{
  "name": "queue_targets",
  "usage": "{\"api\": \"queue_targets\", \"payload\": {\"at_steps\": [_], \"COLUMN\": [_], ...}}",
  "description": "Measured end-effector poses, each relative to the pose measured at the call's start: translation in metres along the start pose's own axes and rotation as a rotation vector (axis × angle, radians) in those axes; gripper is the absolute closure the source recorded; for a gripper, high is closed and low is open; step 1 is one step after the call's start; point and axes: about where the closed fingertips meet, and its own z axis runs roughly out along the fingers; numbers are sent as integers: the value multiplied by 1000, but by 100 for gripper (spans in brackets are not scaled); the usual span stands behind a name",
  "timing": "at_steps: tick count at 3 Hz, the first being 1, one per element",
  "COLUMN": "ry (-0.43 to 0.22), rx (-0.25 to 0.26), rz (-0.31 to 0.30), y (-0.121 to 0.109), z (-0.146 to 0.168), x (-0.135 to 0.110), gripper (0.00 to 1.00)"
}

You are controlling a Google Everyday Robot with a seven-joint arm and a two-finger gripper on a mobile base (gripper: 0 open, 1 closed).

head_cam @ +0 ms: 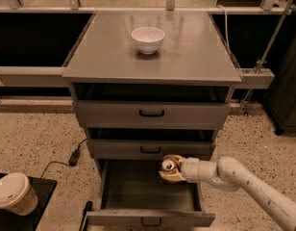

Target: Place coke can into bottom drawer

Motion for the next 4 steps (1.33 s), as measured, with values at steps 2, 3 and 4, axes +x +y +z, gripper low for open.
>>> {"api": "queue_targets", "payload": {"at_steps": [2, 3, 4], "ry": [-22, -52, -26], "rx": [-10, 5, 33], "rz": [41, 100, 128], "y": [12, 19, 19], "z": [9, 37, 75], "x": [27, 74, 114], "gripper": [100, 100, 100]}}
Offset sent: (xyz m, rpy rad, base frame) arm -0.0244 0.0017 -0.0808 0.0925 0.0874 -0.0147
